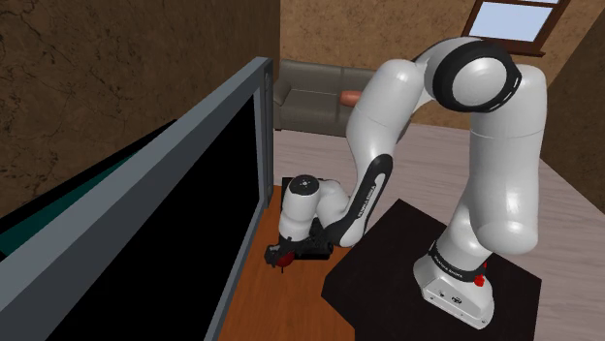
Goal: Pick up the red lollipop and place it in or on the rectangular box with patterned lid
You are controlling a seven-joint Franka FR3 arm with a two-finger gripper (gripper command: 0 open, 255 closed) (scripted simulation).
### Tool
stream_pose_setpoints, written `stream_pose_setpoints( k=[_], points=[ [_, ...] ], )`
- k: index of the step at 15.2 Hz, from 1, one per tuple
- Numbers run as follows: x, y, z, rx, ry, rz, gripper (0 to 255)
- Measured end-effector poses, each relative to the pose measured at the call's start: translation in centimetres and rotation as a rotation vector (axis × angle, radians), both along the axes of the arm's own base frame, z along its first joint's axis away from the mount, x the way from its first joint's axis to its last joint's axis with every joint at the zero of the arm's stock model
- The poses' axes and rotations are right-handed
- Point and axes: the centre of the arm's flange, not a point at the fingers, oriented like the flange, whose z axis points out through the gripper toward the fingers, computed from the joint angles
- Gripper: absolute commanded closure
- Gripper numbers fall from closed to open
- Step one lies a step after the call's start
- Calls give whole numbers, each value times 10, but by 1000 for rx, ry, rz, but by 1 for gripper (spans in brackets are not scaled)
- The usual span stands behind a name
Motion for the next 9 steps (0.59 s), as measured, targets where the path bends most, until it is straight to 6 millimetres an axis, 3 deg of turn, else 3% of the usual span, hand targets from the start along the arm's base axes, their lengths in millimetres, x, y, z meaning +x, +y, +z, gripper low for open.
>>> stream_pose_setpoints(
  k=[4,5,9],
  points=[
    [0,0,-1,0,0,0,0],
    [0,0,-1,0,0,0,255],
    [1,0,-1,1,-2,0,255]
  ],
)
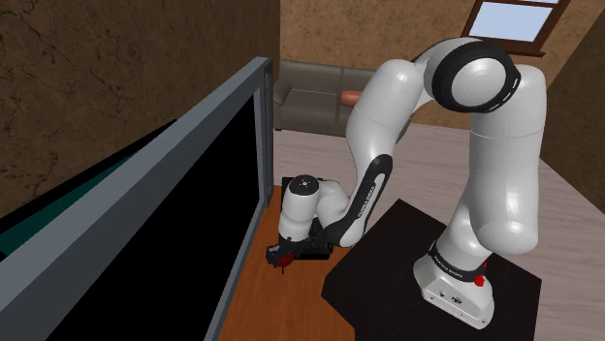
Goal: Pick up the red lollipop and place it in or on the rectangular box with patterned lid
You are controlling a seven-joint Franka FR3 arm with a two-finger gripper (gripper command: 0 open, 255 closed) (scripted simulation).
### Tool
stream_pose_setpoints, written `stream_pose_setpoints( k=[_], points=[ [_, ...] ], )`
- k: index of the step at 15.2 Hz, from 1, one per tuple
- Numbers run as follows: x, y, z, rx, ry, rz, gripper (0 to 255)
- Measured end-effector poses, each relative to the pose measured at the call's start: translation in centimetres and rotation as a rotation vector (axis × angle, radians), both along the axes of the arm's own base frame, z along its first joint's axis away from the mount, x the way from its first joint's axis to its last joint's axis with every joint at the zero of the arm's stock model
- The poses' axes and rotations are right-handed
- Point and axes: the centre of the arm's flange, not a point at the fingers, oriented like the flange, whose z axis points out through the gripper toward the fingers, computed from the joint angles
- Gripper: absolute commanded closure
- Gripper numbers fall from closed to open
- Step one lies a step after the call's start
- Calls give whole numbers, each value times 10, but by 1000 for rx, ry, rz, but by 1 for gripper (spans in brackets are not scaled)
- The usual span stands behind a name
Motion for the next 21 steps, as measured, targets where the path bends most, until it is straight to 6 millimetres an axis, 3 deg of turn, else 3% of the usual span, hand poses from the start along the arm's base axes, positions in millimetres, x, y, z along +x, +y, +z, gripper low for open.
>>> stream_pose_setpoints(
  k=[7,21],
  points=[
    [0,0,2,0,1,0,255],
    [0,0,73,0,1,0,255]
  ],
)
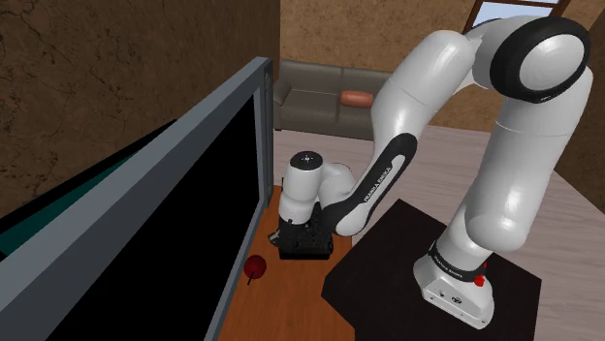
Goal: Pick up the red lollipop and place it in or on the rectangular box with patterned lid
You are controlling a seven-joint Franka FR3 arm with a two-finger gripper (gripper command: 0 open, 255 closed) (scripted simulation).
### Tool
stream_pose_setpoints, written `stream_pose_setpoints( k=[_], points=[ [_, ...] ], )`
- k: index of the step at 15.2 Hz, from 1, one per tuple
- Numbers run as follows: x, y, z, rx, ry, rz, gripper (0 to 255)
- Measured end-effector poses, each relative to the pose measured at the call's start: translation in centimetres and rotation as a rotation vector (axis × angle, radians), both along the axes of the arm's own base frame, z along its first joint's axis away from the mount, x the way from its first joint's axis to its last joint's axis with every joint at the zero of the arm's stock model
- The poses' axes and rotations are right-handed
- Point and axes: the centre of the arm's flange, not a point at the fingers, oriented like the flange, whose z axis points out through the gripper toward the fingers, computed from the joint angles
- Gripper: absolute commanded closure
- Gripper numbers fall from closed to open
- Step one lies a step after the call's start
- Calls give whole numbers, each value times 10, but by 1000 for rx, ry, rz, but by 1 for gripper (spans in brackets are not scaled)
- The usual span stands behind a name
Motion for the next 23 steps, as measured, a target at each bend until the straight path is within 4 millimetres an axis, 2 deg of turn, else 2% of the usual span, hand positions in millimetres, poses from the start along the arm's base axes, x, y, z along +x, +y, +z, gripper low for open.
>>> stream_pose_setpoints(
  k=[1,3,5,8,13,18,23],
  points=[
    [0,0,0,0,0,0,0],
    [0,5,-2,8,8,-23,0],
    [4,20,-12,35,35,-109,0],
    [9,50,-24,84,86,-268,0],
    [33,96,-46,162,169,-530,0],
    [41,105,-72,174,183,-575,0],
    [41,107,-72,154,170,-567,0]
  ],
)
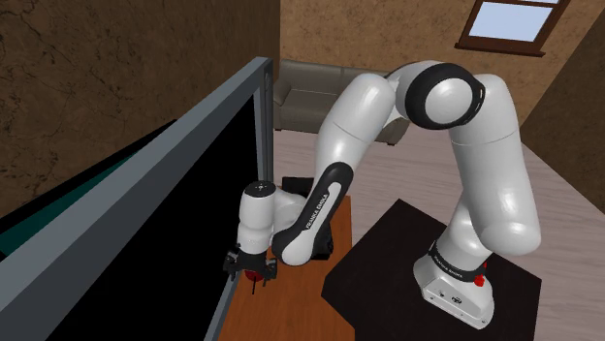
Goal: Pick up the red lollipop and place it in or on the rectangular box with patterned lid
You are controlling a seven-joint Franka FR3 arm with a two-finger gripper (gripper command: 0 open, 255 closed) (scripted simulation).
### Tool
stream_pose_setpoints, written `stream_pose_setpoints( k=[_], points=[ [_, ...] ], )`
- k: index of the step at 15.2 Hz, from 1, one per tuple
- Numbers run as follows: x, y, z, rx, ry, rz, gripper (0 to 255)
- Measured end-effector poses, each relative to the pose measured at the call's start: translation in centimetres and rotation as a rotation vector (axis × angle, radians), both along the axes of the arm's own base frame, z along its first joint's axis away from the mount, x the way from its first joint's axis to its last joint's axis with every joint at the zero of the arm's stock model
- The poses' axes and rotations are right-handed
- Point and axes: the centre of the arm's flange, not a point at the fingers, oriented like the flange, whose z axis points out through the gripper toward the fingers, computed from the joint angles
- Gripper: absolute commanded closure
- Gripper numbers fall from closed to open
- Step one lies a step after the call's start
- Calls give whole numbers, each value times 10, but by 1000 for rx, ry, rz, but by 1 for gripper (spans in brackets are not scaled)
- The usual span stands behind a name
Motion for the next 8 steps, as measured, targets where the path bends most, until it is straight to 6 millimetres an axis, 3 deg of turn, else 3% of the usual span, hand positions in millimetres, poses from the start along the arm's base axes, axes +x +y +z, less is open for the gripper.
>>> stream_pose_setpoints(
  k=[4,5,6,8],
  points=[
    [0,0,0,-1,-2,-3,0],
    [0,0,1,-2,0,-2,255],
    [3,2,6,12,-14,-6,255],
    [-2,2,-8,20,1,-9,255]
  ],
)
